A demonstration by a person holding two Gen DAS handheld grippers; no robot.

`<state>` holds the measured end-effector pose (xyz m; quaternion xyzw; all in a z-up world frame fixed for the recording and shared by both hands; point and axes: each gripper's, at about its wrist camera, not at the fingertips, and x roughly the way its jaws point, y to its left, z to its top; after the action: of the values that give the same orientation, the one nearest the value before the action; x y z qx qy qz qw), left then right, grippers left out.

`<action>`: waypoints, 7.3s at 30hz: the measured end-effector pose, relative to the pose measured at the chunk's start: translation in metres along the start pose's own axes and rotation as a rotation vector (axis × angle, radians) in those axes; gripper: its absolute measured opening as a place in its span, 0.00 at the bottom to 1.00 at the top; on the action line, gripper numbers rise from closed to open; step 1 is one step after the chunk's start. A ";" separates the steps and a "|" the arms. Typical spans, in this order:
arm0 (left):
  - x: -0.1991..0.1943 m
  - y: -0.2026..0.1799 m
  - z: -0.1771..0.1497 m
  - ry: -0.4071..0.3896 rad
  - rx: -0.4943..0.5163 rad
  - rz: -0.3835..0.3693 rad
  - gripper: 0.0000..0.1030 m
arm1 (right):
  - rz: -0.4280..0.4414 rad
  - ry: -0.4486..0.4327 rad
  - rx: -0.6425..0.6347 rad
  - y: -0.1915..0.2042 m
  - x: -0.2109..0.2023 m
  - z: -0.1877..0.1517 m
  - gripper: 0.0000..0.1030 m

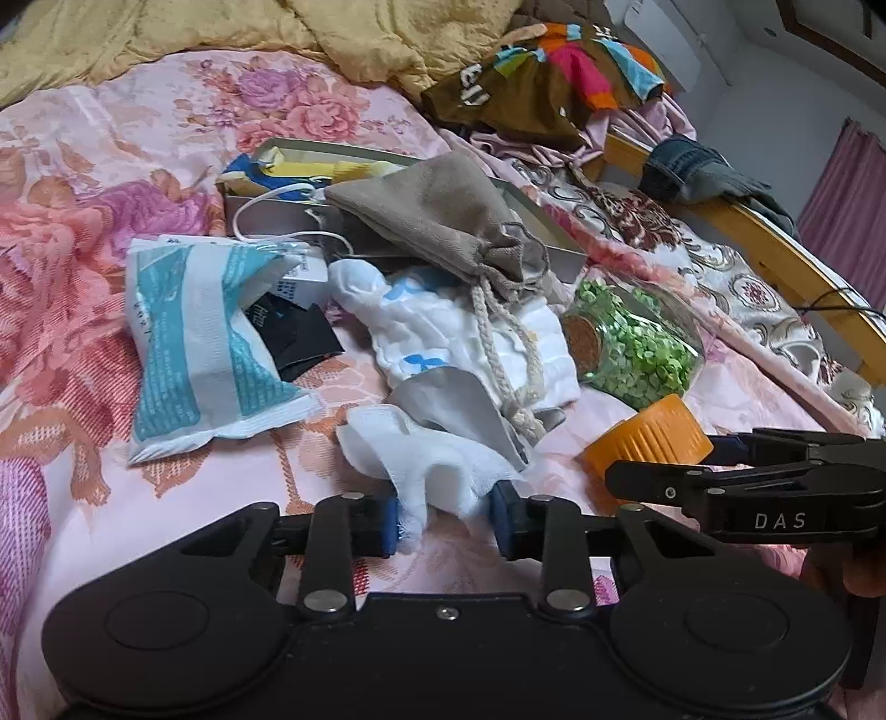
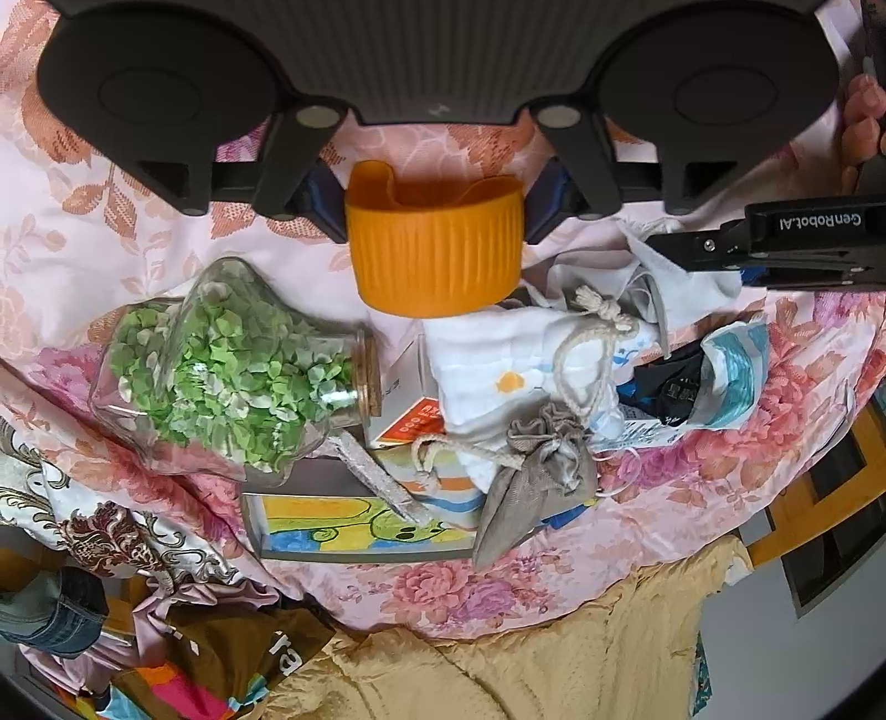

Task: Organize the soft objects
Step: 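Grasp the white cloth with the left tool while the right tool grasps the orange silicone cup, then carry the white cloth and orange cup over the painted tray with both tools, then open both tools to drop the cloth and cup into the tray, then lift both open tools away from the tray toward the pile, then grasp the blue-and-white packet with the left tool while the right tool grasps the grey cloth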

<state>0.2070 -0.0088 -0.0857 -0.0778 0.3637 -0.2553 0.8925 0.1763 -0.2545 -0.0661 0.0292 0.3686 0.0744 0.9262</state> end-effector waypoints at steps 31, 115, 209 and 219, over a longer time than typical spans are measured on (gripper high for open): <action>-0.033 -0.060 0.021 -0.215 -0.028 -0.015 0.14 | 0.073 -0.263 0.030 -0.018 -0.032 0.051 0.39; 0.038 -0.045 0.209 -0.271 -0.117 0.185 0.99 | 0.042 -0.509 0.157 -0.084 -0.019 0.156 1.00; -0.018 0.070 0.044 -0.095 -0.111 0.149 0.48 | 0.134 -0.120 -0.099 0.077 0.044 0.002 0.33; -0.012 0.049 0.030 -0.063 -0.065 0.098 0.47 | 0.181 -0.076 -0.090 0.084 0.035 -0.001 0.22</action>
<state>0.2404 0.0377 -0.0724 -0.0967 0.3467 -0.1970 0.9119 0.1912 -0.1661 -0.0812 0.0237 0.3253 0.1730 0.9294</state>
